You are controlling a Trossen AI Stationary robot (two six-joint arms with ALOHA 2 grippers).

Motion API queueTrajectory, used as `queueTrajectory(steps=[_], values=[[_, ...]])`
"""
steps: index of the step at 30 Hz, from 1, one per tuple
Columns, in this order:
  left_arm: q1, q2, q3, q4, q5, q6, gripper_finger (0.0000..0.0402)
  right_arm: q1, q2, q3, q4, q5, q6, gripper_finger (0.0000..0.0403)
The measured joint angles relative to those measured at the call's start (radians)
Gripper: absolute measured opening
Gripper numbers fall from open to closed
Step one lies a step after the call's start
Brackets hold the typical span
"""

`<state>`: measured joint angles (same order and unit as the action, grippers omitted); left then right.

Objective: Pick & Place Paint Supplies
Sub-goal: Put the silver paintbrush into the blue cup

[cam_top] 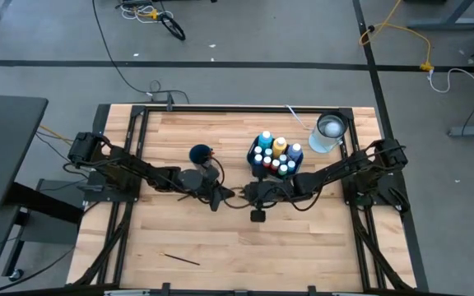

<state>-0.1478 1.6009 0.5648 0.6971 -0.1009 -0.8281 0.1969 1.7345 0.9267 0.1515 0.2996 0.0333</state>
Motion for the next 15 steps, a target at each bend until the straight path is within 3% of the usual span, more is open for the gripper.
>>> queueTrajectory(steps=[4,9,15], values=[[-0.001,-0.021,0.000,0.023,0.028,0.088,0.0033,-0.018,0.037,-0.001,-0.013,0.089,0.137,0.0106],[-0.012,-0.106,0.000,0.026,0.029,0.275,0.0027,-0.041,0.068,-0.001,-0.097,0.027,0.281,0.0153],[-0.030,-0.251,0.000,-0.074,-0.034,0.415,0.0031,-0.075,0.102,-0.001,-0.117,0.026,0.299,0.0158]])
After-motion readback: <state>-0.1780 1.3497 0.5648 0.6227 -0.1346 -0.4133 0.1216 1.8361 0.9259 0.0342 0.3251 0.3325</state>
